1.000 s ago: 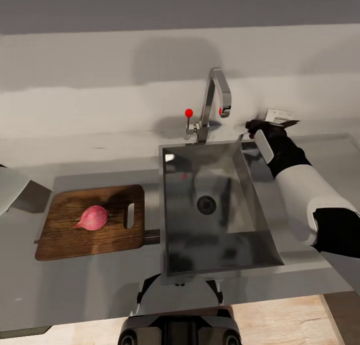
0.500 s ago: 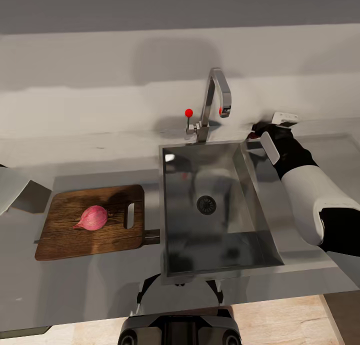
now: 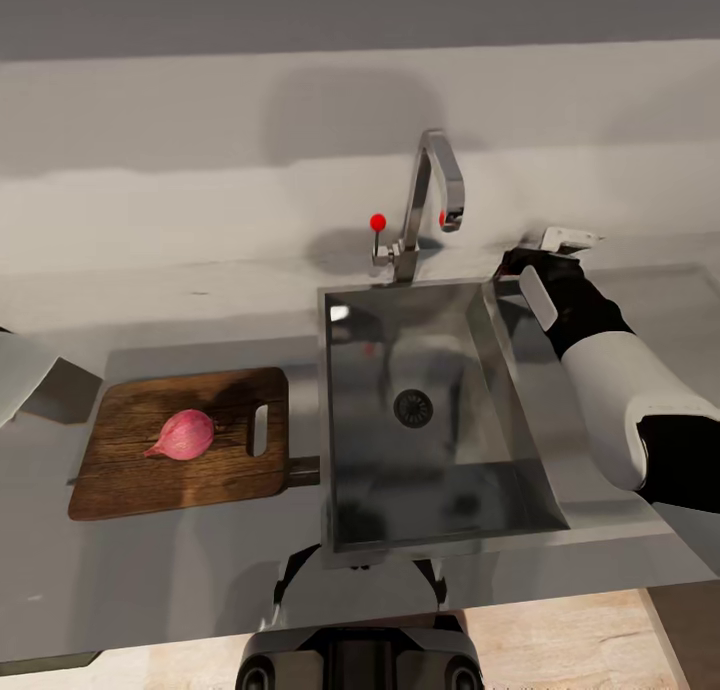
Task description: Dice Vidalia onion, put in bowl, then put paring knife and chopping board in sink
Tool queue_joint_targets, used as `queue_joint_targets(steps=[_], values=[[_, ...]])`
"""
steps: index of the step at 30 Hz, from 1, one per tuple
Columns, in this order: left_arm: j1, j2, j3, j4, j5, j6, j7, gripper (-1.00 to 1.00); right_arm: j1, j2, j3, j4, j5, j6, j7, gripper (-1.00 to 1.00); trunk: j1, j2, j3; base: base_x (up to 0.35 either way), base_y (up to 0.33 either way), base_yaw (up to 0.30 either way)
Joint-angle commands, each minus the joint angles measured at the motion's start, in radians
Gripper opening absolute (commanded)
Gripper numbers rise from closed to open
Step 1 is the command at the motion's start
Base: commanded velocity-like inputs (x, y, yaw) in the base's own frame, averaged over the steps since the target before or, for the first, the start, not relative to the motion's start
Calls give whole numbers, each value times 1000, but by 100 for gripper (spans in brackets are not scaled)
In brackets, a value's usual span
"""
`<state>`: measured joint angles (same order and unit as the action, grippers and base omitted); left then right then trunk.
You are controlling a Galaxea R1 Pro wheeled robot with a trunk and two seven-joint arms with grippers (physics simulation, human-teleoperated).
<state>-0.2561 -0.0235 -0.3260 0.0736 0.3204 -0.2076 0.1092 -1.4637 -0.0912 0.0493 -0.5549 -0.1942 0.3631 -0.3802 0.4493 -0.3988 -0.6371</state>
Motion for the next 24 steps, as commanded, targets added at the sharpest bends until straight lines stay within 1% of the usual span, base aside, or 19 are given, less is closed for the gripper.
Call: queue_joint_targets(steps=[1,5,6,7,9,11,12,13,14,17,24], values=[[-2,-1,-8,5,6,-7,1,100,0,-1,5,0,-23,4,-6,100,1,-1,-2,0,0,0],[-2,-1,-8,5,6,-7,1,100,0,3,6,1,-45,1,-8,100,1,-1,-3,0,0,0],[-2,-2,-8,5,6,-7,1,100,0,9,6,2,-55,0,-10,100,1,-1,-3,0,0,0],[-2,-2,-8,5,6,-7,1,100,0,11,6,2,-56,0,-12,100,1,-1,-3,0,0,0],[-2,-2,-8,5,6,-7,1,100,0,28,6,1,-60,-1,-28,100,1,-1,-3,0,0,0],[-2,-2,-8,5,6,-7,1,100,0,47,5,1,-62,-4,-62,100,1,-1,-3,0,0,0],[-2,-2,-8,5,6,-7,1,100,0,52,5,1,-63,-7,-72,100,1,-1,-3,0,0,0],[-2,-2,-8,5,6,-7,1,100,0,69,5,1,-63,-31,-102,100,1,-1,-3,0,0,0],[-2,-1,-8,5,6,-7,1,100,0,77,4,2,-63,-48,-111,100,1,-1,-3,0,0,0],[-2,-1,-8,5,6,-7,1,100,0,88,4,15,-63,-79,-123,100,1,-1,-3,0,0,0],[-2,-2,-8,5,6,-6,0,100,0,84,3,29,-63,-95,-127,100,1,-1,-3,0,0,0]])
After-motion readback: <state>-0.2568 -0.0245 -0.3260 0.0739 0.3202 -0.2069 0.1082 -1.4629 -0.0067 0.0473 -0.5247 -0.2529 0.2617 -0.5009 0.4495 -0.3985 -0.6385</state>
